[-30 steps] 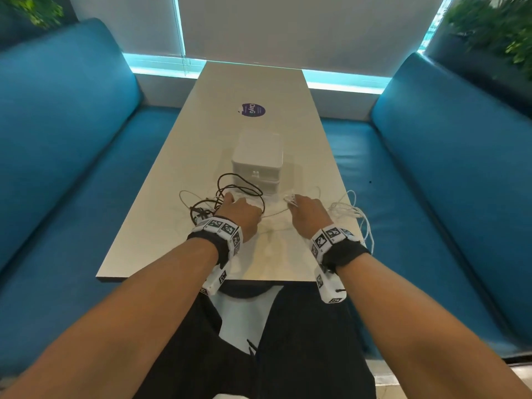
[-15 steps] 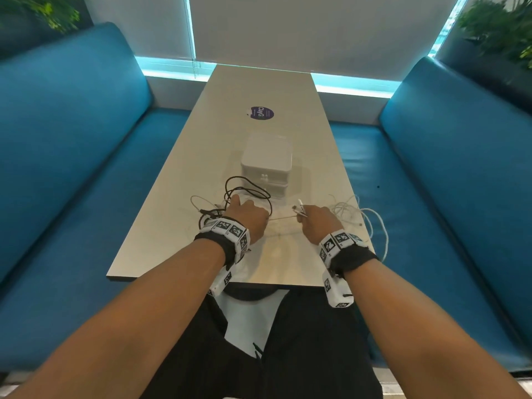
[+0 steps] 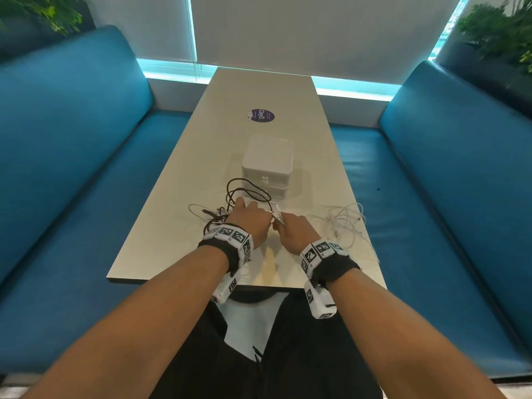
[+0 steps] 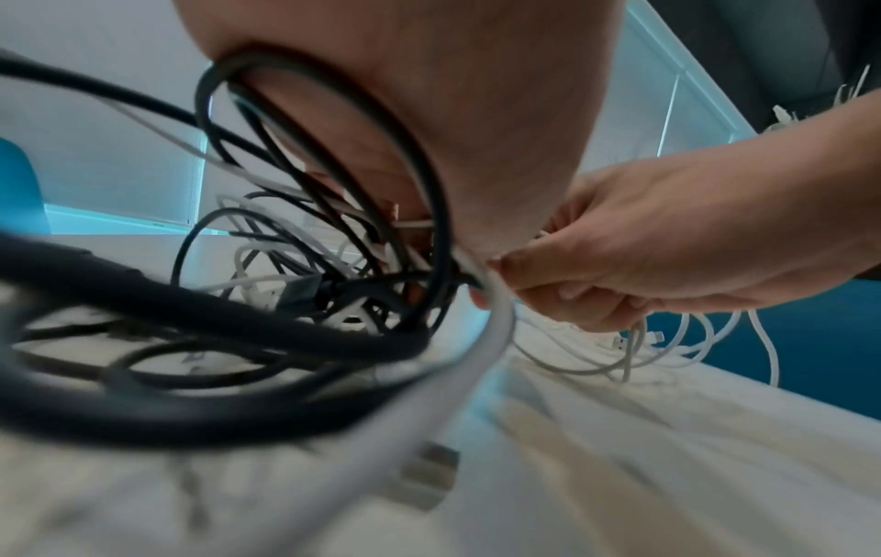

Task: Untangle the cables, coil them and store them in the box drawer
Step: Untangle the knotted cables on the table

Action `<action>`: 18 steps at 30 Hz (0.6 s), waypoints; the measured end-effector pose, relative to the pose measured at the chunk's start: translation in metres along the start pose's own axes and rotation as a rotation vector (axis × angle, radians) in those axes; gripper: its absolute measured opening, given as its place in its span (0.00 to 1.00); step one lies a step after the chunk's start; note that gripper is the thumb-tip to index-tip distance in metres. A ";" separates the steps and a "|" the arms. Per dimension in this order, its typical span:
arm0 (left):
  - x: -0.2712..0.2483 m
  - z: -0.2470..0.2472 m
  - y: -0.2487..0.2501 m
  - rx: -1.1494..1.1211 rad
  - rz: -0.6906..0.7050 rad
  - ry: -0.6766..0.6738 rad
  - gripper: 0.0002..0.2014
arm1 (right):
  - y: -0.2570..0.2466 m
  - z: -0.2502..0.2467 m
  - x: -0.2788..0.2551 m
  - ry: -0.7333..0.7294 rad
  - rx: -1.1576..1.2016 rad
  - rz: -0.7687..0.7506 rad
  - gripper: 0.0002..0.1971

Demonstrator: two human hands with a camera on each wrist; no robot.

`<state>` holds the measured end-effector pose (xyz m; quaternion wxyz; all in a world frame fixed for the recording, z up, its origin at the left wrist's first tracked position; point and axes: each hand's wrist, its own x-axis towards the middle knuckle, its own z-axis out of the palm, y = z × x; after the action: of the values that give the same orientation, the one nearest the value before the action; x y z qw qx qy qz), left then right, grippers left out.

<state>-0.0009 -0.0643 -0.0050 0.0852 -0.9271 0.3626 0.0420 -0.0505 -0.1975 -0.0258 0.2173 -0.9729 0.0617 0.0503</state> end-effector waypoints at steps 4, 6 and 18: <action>-0.002 0.004 -0.006 0.038 0.000 0.046 0.10 | 0.009 -0.008 0.000 -0.016 0.003 0.052 0.10; -0.001 0.000 -0.007 0.033 -0.007 0.034 0.09 | 0.012 -0.015 0.000 -0.007 0.001 0.082 0.10; 0.003 0.004 -0.008 0.039 0.026 -0.020 0.22 | 0.030 -0.029 -0.003 -0.021 0.033 0.182 0.10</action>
<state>0.0065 -0.0600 -0.0080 0.1063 -0.9200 0.3745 0.0456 -0.0556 -0.2363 -0.0121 0.2283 -0.9589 0.1486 0.0790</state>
